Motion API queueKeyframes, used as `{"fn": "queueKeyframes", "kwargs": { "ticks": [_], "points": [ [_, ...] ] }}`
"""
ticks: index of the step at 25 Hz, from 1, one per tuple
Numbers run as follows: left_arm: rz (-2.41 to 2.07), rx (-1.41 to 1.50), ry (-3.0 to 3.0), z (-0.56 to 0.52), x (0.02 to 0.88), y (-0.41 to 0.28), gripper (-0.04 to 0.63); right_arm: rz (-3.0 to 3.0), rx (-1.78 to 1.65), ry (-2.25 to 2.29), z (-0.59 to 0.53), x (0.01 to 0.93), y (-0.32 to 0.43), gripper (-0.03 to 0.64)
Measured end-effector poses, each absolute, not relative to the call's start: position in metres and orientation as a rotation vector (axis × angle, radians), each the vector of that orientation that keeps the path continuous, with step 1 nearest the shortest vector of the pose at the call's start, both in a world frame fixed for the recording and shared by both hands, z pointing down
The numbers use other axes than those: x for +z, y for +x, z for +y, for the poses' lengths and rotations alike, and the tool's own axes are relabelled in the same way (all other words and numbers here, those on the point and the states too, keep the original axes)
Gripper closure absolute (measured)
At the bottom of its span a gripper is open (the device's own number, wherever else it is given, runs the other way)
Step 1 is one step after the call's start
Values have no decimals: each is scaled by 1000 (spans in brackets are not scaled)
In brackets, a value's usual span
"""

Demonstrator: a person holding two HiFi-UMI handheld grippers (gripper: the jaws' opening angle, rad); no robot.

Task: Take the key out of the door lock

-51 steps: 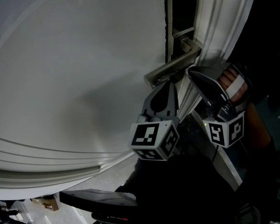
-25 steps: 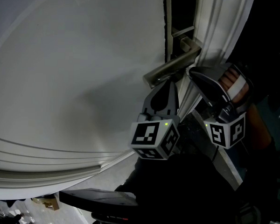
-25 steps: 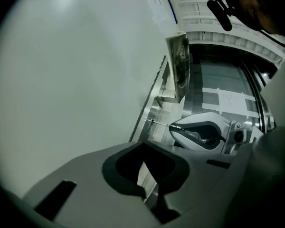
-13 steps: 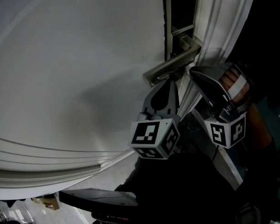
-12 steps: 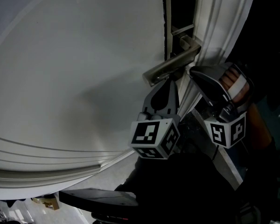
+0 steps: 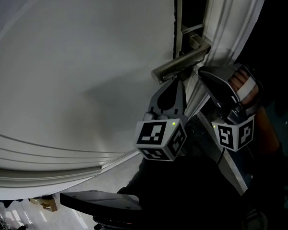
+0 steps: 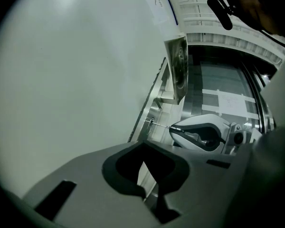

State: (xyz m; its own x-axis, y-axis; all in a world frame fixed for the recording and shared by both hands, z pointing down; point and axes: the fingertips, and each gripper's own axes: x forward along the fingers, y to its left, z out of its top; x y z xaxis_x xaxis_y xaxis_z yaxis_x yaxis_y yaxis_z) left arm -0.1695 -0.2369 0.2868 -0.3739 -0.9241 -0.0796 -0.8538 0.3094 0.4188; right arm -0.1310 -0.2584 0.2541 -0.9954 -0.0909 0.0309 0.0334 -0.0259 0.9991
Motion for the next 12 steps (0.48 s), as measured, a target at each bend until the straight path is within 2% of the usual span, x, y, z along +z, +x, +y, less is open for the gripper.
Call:
{"fn": "queueKeyframes", "kwargs": {
  "ticks": [12],
  "points": [
    [-2366, -599, 1630, -239, 296, -172, 595, -2108, -2198, 62, -260, 255, -132, 604]
  ]
}}
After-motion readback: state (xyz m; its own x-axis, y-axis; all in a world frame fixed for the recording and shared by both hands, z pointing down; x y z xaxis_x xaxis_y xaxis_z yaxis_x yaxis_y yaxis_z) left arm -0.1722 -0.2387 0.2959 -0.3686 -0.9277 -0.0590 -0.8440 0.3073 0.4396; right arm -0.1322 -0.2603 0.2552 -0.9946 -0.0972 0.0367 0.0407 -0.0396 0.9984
